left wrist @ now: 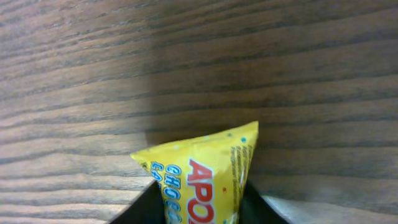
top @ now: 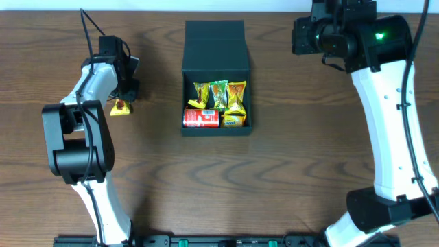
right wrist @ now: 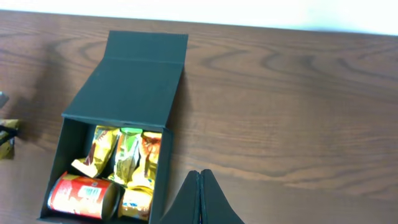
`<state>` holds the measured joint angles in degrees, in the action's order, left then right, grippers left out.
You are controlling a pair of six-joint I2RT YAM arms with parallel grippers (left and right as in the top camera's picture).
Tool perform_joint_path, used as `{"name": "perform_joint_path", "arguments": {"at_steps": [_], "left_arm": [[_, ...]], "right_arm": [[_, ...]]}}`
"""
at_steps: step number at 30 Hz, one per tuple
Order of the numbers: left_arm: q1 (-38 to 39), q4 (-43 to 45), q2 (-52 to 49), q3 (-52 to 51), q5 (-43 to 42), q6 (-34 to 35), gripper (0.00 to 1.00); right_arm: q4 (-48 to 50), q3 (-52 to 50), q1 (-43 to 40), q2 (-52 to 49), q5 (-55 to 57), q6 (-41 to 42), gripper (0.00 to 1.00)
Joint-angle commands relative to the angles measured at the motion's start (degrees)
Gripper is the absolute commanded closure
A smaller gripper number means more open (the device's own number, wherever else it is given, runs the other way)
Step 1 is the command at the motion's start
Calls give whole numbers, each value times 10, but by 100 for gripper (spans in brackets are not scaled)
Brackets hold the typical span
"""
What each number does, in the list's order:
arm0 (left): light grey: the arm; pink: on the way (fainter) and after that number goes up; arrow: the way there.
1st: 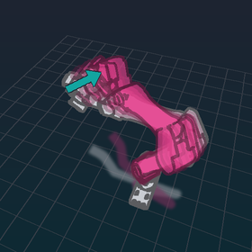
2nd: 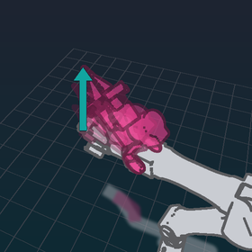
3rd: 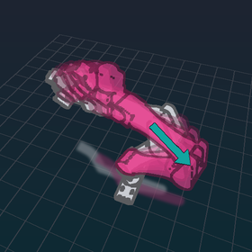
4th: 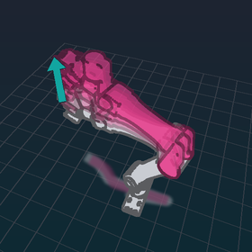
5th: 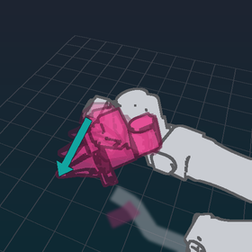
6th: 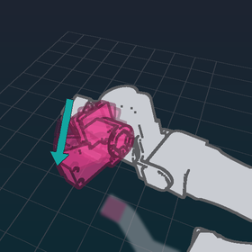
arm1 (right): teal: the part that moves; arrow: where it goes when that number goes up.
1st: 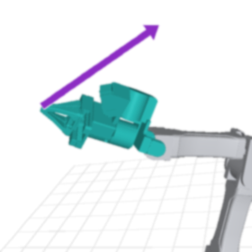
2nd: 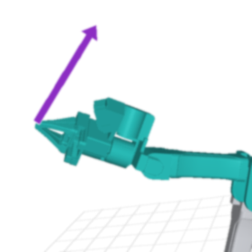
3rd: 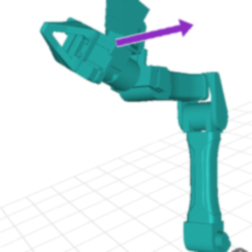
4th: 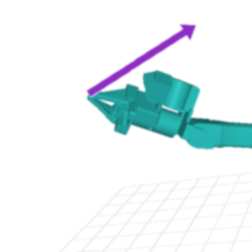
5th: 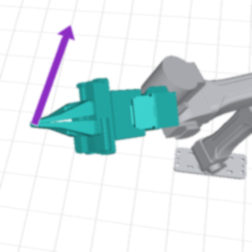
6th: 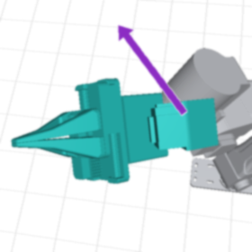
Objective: Pack container
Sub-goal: 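Grasp the yellow packet left of the box with the left gripper, then carry the yellow packet into the box and release it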
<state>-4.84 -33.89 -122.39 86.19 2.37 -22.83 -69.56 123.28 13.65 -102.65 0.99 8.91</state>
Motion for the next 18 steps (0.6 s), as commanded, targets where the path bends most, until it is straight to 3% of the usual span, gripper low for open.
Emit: {"name": "perform_joint_path", "arguments": {"at_steps": [1,10,18], "left_arm": [[-4,-6,-8,2,-5,-1,73],[-4,-39,48,31,-5,35,76],[11,-83,135,105,-20,120,78]], "right_arm": [[1,0,-4,0,1,-6,98],[-2,-1,-4,0,1,-6,98],[-3,-1,-4,0,7,-7,98]]}}
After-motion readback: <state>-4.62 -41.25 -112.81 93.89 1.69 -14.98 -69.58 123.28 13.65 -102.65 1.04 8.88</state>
